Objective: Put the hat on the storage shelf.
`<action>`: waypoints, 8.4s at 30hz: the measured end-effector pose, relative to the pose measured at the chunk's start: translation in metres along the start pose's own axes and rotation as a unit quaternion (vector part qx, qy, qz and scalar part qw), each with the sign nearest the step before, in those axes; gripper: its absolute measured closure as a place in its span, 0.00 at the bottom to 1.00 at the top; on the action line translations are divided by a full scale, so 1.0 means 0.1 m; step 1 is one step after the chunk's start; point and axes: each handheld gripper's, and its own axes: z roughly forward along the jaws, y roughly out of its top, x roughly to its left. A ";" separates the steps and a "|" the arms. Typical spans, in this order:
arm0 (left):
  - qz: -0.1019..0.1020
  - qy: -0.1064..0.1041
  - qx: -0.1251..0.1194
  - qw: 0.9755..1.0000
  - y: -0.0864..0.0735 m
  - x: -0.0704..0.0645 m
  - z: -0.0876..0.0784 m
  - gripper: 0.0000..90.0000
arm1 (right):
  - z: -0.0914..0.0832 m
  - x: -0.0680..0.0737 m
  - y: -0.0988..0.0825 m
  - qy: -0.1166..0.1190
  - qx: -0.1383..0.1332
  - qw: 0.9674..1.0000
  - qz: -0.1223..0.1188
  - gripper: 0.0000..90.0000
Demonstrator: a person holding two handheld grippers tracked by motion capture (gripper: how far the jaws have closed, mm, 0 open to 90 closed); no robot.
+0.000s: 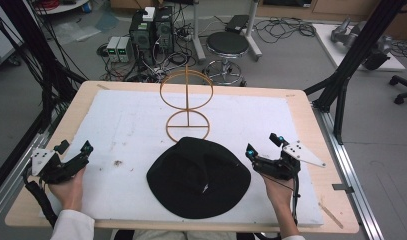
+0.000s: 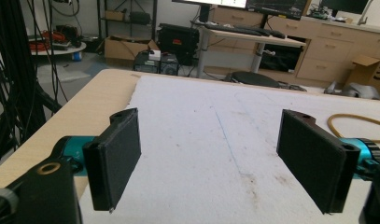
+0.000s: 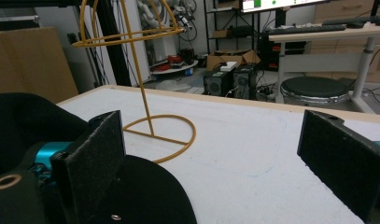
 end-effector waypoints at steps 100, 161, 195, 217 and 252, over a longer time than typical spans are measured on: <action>-0.005 -0.005 0.006 1.000 -0.01 -0.01 0.02 0.25 | 0.37 0.46 -0.27 0.188 0.114 0.972 -0.083 0.62; -0.007 -0.007 0.005 1.000 -0.01 -0.01 0.01 0.25 | 0.21 0.43 -0.03 0.217 0.062 0.971 -0.076 0.98; 0.002 -0.007 0.008 1.000 -0.01 -0.02 0.04 0.25 | -0.13 0.20 0.35 0.218 -0.108 0.969 0.041 0.98; 0.011 -0.014 0.009 1.000 -0.01 -0.10 0.12 0.25 | -0.25 0.12 0.71 0.165 -0.209 0.961 0.078 0.97; 0.012 -0.017 0.008 1.000 -0.01 -0.10 0.14 0.25 | 0.80 0.36 1.51 0.055 -0.164 0.984 0.052 0.97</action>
